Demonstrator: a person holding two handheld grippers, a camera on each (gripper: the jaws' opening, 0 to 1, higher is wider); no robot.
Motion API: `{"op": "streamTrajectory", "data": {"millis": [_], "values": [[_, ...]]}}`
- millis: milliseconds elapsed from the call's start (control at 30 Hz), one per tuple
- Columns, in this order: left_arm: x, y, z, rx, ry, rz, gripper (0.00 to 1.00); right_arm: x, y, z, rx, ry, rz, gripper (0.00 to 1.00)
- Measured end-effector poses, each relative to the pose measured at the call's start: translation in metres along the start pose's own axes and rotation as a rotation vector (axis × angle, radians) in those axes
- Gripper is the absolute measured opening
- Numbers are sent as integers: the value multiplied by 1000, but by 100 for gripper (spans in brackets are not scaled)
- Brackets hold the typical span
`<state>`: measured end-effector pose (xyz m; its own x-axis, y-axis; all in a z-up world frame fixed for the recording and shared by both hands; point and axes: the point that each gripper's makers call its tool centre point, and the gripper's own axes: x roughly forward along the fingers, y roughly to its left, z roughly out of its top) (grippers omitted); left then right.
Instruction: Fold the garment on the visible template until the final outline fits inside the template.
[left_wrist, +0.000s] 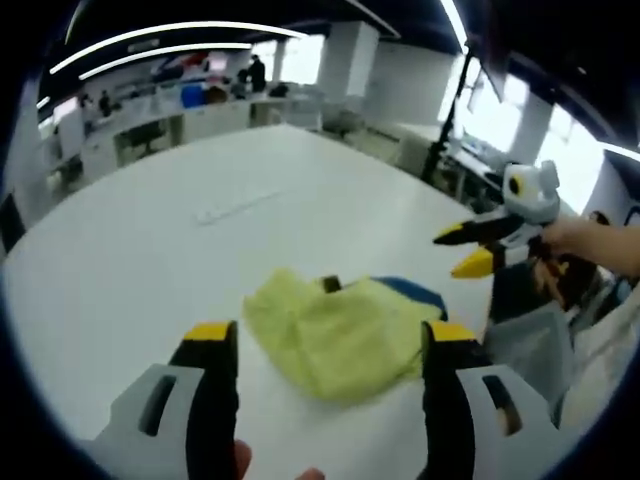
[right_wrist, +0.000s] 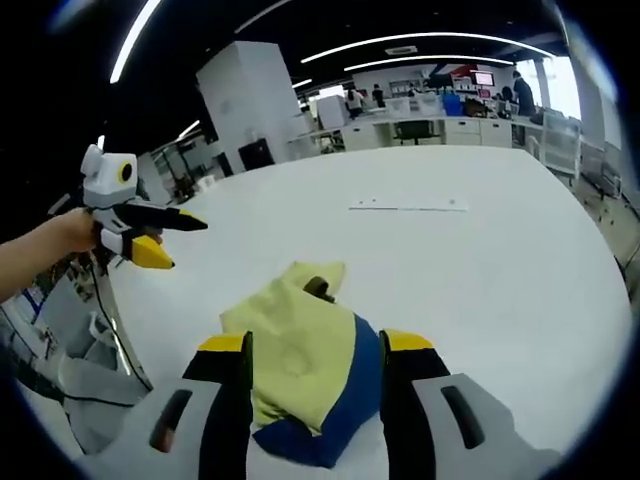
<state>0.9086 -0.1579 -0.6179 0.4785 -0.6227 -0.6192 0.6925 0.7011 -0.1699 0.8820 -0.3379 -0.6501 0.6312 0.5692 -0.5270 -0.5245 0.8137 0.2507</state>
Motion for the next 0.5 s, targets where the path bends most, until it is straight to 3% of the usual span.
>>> {"op": "streamTrajectory", "data": {"millis": [500], "values": [[13, -3, 1, -2, 24, -35, 71, 5, -4, -16, 30, 36, 9, 50]]}}
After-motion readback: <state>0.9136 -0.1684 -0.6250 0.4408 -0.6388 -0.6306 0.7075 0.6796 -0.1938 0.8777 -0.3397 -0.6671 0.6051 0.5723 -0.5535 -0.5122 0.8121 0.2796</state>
